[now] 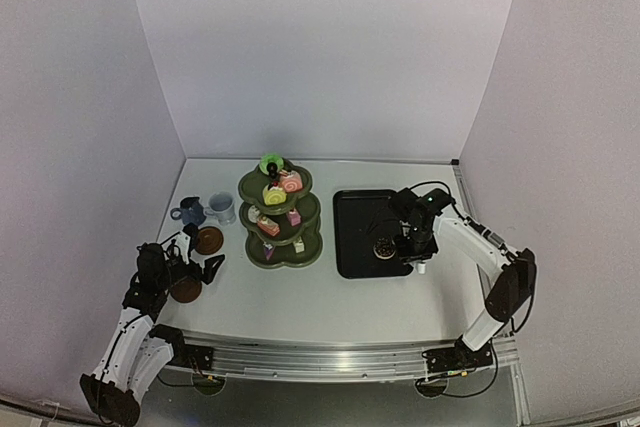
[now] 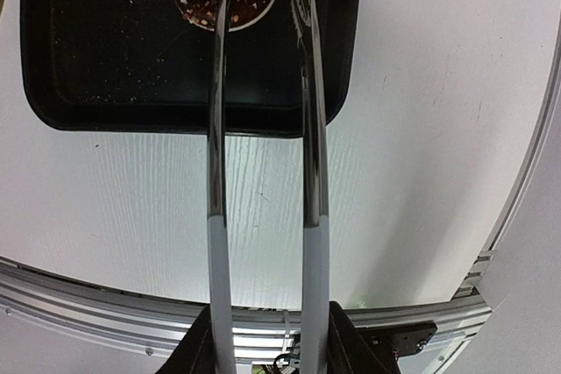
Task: Serve the afternoon tea
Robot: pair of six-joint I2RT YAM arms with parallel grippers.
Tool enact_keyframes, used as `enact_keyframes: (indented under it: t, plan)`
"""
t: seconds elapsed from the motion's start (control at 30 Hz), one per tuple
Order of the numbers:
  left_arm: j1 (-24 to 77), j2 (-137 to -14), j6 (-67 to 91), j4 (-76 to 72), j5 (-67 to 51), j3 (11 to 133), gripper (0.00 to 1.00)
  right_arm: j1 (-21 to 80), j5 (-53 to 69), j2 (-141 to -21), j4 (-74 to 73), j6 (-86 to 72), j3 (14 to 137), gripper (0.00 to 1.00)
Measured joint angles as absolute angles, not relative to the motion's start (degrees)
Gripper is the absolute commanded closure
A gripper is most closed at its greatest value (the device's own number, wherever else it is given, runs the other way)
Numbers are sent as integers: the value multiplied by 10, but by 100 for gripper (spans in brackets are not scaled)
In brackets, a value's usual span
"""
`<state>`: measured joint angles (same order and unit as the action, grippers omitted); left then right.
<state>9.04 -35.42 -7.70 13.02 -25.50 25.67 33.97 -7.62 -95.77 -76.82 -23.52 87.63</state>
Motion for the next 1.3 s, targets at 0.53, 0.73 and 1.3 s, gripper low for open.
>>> enact_keyframes:
  t: [0.53, 0.73, 1.3]
  plan:
    - [90, -354, -77, 130, -255, 257, 1, 311, -30, -983, -768, -204, 867, 85]
    - [90, -354, -77, 130, -255, 257, 1, 309, -28, -1001, -765, -197, 866, 99]
    - [77, -337, -29, 130, -218, 268, 1, 402, -173, -1082, -776, -159, 1365, 100]
